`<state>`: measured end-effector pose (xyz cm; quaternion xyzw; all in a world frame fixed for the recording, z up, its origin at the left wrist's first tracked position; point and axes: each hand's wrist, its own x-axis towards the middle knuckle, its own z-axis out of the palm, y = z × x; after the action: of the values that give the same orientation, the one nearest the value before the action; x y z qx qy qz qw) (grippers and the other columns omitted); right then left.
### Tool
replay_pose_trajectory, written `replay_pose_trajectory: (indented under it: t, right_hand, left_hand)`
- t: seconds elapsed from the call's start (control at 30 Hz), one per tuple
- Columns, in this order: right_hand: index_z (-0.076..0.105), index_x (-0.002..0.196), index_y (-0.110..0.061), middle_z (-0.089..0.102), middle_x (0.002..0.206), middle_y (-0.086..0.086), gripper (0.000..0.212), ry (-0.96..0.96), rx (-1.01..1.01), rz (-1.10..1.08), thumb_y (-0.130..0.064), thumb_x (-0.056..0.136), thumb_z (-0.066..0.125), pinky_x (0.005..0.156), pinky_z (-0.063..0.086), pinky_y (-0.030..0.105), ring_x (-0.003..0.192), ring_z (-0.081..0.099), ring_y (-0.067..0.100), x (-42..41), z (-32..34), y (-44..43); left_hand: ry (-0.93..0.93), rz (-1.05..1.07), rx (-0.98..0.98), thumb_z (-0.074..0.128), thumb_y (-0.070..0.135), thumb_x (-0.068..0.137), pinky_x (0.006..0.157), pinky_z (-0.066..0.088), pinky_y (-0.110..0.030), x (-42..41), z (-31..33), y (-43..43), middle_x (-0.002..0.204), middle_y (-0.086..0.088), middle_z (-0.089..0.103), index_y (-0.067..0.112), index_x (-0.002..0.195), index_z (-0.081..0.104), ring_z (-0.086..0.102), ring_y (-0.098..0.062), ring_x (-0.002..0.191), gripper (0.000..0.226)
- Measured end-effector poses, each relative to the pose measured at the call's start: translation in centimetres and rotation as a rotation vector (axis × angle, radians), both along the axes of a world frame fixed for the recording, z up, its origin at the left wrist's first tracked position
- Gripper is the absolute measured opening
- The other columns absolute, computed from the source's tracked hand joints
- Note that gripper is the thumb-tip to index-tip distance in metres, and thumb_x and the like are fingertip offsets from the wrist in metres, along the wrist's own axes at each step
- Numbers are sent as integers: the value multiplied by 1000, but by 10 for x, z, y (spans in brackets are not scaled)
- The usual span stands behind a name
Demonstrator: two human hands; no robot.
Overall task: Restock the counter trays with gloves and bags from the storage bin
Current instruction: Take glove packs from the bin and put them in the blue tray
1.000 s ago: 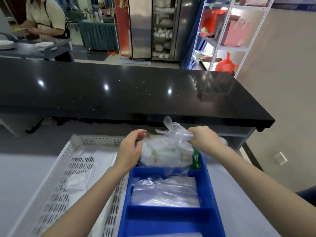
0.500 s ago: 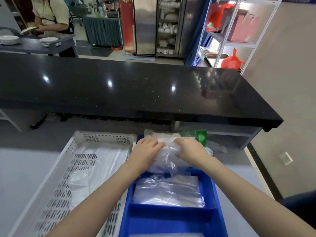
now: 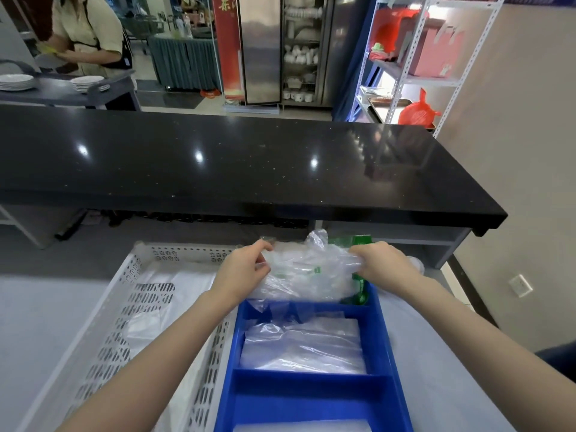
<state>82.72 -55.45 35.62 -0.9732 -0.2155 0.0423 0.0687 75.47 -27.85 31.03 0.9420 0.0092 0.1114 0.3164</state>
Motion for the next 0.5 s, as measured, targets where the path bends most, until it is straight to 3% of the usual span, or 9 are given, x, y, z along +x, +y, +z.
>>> replay_pose_trajectory:
  t: [0.1,0.17,0.27,0.37,0.43,0.5]
  right_hand:
    - [66,88,-26,64,106,-5,12,2,-80,169,-18,81,60,70,49,30,93,59,18,-12,9,-1]
    - [70,93,-25,51,132,-7,14,-74,-96,329,-20,81,65,80,51,30,111,52,15,-27,9,7]
    - [71,88,-22,30,152,0,11,-190,-66,496,-18,78,67,95,45,39,131,35,23,-43,6,31]
    - [71,99,-23,22,157,1,17,-179,-78,502,-22,83,64,110,29,41,141,22,23,-44,2,54]
    - [68,110,-23,33,151,3,26,-157,-116,477,-24,85,61,110,25,38,137,28,23,-42,-2,61]
    - [66,114,-24,47,135,2,28,-175,-124,442,-25,87,58,105,26,35,125,38,23,-43,-5,64]
  left_hand:
    - [25,39,-80,69,25,83,70,51,-22,4,6,2,83,13,61,28,99,61,62,-6,82,18]
    - [33,26,-109,71,25,81,72,54,-27,7,13,-3,84,9,65,25,89,64,62,-8,81,10]
    - [70,-64,-172,74,24,79,75,56,-30,9,22,-14,85,11,67,27,83,66,64,-6,81,9]
    - [104,-153,-279,76,17,77,81,56,-26,7,30,-23,88,11,70,29,85,67,66,-2,84,17]
    - [130,-188,-333,75,18,79,82,56,-25,4,33,-25,89,10,71,28,88,69,67,-1,86,15]
    - [177,-211,-370,70,32,82,80,54,-24,-1,35,-24,88,11,71,30,90,70,66,-1,85,8]
